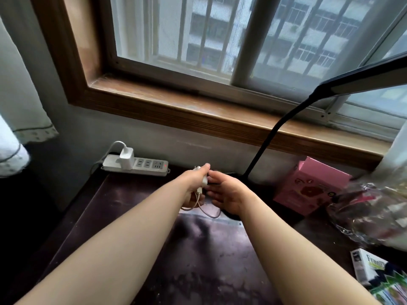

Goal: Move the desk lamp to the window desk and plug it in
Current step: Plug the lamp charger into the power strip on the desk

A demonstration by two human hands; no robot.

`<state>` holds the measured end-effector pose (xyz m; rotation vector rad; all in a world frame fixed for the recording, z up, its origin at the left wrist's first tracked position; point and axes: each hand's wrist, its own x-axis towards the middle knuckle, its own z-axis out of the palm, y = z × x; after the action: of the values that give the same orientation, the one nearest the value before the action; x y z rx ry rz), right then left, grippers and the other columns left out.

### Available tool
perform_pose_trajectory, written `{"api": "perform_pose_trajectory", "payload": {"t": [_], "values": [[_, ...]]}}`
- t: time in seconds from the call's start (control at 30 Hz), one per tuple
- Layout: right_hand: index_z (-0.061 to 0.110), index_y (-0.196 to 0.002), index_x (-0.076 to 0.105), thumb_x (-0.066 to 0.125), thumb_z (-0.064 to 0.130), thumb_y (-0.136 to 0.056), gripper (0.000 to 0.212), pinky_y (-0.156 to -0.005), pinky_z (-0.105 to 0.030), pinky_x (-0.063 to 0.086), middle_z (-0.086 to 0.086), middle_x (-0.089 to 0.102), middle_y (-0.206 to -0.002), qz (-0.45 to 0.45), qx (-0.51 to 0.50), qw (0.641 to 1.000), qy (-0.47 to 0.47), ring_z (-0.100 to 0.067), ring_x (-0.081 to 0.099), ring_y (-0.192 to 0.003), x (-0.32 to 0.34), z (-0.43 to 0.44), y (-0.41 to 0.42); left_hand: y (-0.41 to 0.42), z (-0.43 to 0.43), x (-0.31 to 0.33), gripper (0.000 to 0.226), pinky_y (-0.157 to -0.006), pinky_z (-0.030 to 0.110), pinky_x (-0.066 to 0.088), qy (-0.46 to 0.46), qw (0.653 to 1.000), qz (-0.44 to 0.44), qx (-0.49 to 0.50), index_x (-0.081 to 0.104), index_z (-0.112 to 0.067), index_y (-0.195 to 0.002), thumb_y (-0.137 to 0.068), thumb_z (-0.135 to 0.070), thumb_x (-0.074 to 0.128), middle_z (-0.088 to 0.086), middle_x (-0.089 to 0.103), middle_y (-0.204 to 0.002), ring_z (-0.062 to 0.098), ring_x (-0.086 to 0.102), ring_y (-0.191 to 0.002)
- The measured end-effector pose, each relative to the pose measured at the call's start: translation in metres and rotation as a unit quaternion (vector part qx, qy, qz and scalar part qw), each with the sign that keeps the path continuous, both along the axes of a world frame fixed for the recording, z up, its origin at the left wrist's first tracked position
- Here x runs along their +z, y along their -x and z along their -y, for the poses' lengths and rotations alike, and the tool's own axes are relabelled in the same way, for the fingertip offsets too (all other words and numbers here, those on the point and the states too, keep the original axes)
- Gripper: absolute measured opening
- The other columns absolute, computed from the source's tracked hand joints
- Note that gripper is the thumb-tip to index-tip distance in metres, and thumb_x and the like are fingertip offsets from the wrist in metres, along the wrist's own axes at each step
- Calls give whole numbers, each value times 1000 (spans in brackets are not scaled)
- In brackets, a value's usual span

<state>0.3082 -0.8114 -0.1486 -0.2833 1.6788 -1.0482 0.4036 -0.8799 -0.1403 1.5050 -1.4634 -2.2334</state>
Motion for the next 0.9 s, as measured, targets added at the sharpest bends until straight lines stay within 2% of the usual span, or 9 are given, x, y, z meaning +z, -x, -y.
{"api": "perform_pose_trajectory", "payload": {"t": [0.1,0.2,0.37,0.53,0.63,0.73,0.8,0.87,0.9], "values": [[16,-85,66,55,34,-90,22,-75,-27,48,-1,66,-80,42,14,998,40,-14,60,-72,10,1,-5,-6,0,10,66,-61,27,46,-45,998,-32,-15,62,-10,-104,-90,-67,30,12,60,-80,22,55,-64],[13,-93,66,58,21,-91,12,-69,-26,50,-4,68,-85,21,30,998,49,-15,63,-75,22,-4,-11,-6,2,21,71,-85,34,51,-75,995,-60,-8,61,-12,-99,-85,-72,26,13,66,-90,27,63,-85],[0,-114,62,54,11,-93,25,-67,-30,51,-13,67,-91,-24,-38,997,58,-23,65,-74,31,-10,-8,-10,-7,53,55,-53,24,40,-23,997,-1,-79,52,-13,-79,-93,-61,28,9,55,-72,18,56,-56],[1,-101,59,53,12,-93,15,-56,-27,42,-11,58,-79,-41,-194,979,39,-19,52,-62,31,-22,2,-13,-7,59,41,-80,38,54,77,996,33,-30,46,10,-126,-99,-20,39,24,55,-83,31,61,-75],[8,-96,54,49,16,-92,9,-87,-44,44,-12,51,-76,46,-215,975,-14,-27,46,-64,23,-32,2,-16,-15,69,46,-92,41,51,32,999,24,-14,37,17,-133,-100,-16,39,36,55,-124,41,61,-112],[8,-121,50,39,20,-98,28,-108,-65,26,-16,52,-86,113,-214,970,5,-37,55,-86,20,-33,-4,-21,-23,70,49,-93,42,50,7,1000,17,-3,33,14,-136,-101,-19,38,36,51,-132,42,58,-119],[2,-133,45,34,20,-101,38,-101,-61,35,-20,57,-100,123,-219,967,40,-41,57,-105,24,-32,-9,-27,-25,64,44,-82,33,55,9,999,46,-24,45,15,-124,-101,-22,37,29,64,-118,33,68,-107],[-1,-135,42,35,17,-101,39,-93,-53,44,-25,56,-116,114,-235,962,79,-36,60,-90,28,-31,-9,-34,-23,59,41,-46,14,51,38,991,106,-73,60,5,-95,-101,-27,35,10,75,-67,12,71,-54],[-1,-134,42,36,16,-101,38,-92,-50,46,-25,56,-114,110,-243,959,97,-32,58,-80,31,-31,-9,-39,-21,58,39,-31,12,38,62,984,143,-92,61,-3,-84,-100,-28,35,-1,65,-44,5,55,-31]]}}
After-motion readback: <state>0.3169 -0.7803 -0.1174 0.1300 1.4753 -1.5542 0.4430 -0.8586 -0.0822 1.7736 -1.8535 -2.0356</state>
